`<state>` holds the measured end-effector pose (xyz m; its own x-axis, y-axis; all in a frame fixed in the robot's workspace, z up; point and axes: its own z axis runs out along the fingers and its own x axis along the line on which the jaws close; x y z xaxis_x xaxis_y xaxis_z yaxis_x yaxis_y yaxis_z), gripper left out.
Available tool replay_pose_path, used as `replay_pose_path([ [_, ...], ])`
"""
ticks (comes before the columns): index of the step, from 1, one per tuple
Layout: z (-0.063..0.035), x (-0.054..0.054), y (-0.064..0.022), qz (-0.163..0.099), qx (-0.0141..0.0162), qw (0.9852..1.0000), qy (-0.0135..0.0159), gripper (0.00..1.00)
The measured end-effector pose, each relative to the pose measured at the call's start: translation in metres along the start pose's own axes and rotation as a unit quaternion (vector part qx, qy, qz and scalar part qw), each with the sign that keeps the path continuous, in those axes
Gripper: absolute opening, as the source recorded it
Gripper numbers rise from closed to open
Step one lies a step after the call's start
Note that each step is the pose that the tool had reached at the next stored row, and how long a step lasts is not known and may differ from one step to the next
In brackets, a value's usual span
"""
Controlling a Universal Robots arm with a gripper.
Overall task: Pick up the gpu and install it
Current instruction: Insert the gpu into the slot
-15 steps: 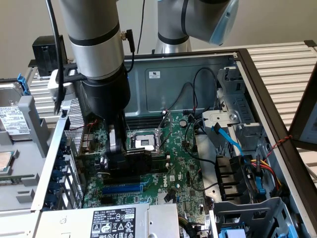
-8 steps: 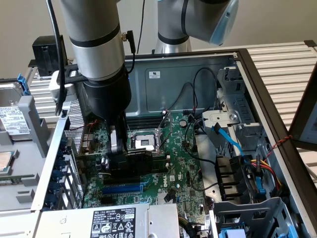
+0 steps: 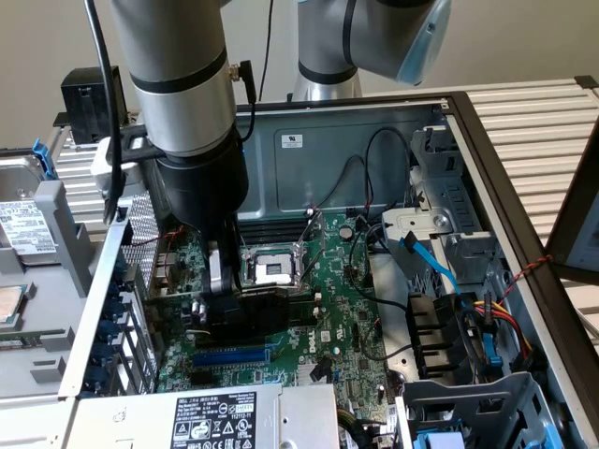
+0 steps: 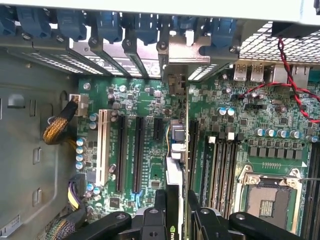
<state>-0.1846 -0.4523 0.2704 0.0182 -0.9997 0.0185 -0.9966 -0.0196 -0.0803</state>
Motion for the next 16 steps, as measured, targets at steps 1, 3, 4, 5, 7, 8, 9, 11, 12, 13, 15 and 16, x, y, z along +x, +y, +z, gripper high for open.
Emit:
replay_pose_path([
  [1, 0.0001, 0.0000, 0.0000, 0.000, 0.0013, 1.0000, 0.0000, 0.27],
  [3, 0.0004, 0.0003, 0.0001, 0.000, 0.0020, 1.0000, -0.0001, 0.27],
  [4, 0.0005, 0.0003, 0.0002, 0.000, 0.0020, 1.0000, 0.0000, 0.27],
  [5, 0.0005, 0.0003, 0.0002, 0.000, 0.0020, 1.0000, 0.0000, 0.27],
  [7, 0.0005, 0.0003, 0.0003, 0.000, 0.0020, 1.0000, 0.0000, 0.27],
  [8, 0.0005, 0.0002, 0.0004, 0.000, 0.0020, 1.0000, 0.0000, 0.27],
  [9, 0.0006, 0.0003, 0.0004, 0.000, 0.0021, 1.0000, 0.0000, 0.27],
  [11, 0.0006, 0.0003, 0.0004, 0.000, 0.0020, 1.0000, 0.0000, 0.27],
  [12, 0.0006, 0.0003, 0.0004, 0.000, 0.0020, 1.0000, 0.0000, 0.27],
  [13, 0.0006, 0.0003, 0.0004, 0.000, 0.0020, 1.0000, 0.0000, 0.27],
  [15, 0.0006, 0.0003, 0.0004, 0.000, 0.0020, 1.0000, 0.0000, 0.27],
  [16, 0.0006, 0.0003, 0.0004, 0.000, 0.0021, 1.0000, 0.0000, 0.27],
])
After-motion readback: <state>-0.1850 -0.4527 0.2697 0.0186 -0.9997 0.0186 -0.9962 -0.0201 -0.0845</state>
